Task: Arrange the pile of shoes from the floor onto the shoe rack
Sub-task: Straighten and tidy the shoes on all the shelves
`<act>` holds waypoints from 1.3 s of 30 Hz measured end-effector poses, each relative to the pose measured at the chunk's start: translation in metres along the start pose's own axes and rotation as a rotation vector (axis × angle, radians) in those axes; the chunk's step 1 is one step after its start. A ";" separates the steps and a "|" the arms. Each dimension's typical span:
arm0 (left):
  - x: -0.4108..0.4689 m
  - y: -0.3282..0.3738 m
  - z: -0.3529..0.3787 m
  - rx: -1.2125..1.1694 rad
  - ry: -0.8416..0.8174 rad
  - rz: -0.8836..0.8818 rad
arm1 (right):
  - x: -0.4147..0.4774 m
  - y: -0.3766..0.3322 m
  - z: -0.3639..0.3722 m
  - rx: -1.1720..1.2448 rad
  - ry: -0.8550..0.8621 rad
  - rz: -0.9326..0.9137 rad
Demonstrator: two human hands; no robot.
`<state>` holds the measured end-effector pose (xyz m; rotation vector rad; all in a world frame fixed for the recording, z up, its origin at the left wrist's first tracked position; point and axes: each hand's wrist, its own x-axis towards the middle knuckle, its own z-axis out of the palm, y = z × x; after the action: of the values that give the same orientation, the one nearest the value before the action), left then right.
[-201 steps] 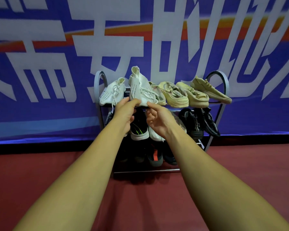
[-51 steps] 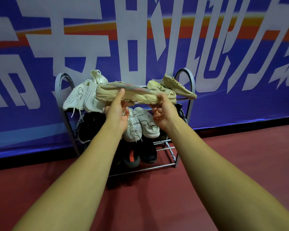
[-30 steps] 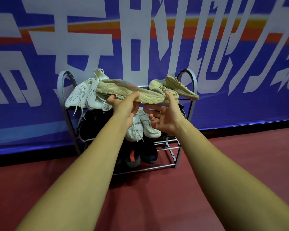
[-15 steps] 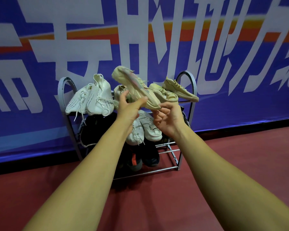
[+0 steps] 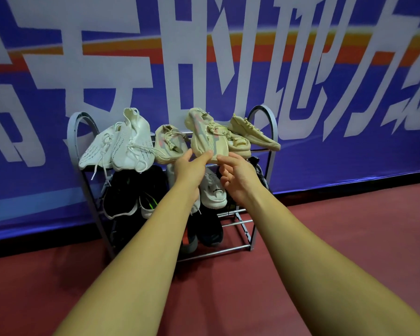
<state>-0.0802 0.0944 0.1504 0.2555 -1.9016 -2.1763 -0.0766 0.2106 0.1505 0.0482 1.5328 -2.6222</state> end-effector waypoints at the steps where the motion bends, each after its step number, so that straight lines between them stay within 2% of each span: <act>1: 0.001 -0.001 0.001 -0.015 0.008 -0.007 | 0.001 -0.001 -0.001 -0.007 -0.005 -0.010; 8: 0.011 -0.007 0.002 -0.024 0.097 -0.002 | 0.016 0.010 0.003 0.020 0.055 -0.038; 13: 0.014 -0.013 0.003 -0.027 0.112 0.053 | 0.018 0.011 0.007 -0.004 0.117 -0.035; 20: 0.014 -0.006 0.002 -0.063 0.122 0.080 | 0.024 0.017 0.015 0.102 0.138 -0.094; 24: 0.014 -0.004 0.002 -0.079 0.120 0.090 | 0.023 0.026 0.023 0.143 0.154 -0.062; 35: 0.009 -0.007 0.000 -0.018 0.114 0.080 | 0.022 0.016 0.011 -0.084 0.080 0.031; 39: -0.003 -0.004 0.017 -0.041 0.141 0.102 | 0.022 0.007 0.001 -0.110 0.215 0.053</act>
<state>-0.0828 0.1116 0.1486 0.2890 -1.7534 -2.0707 -0.0977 0.2045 0.1438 0.3684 1.7130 -2.5566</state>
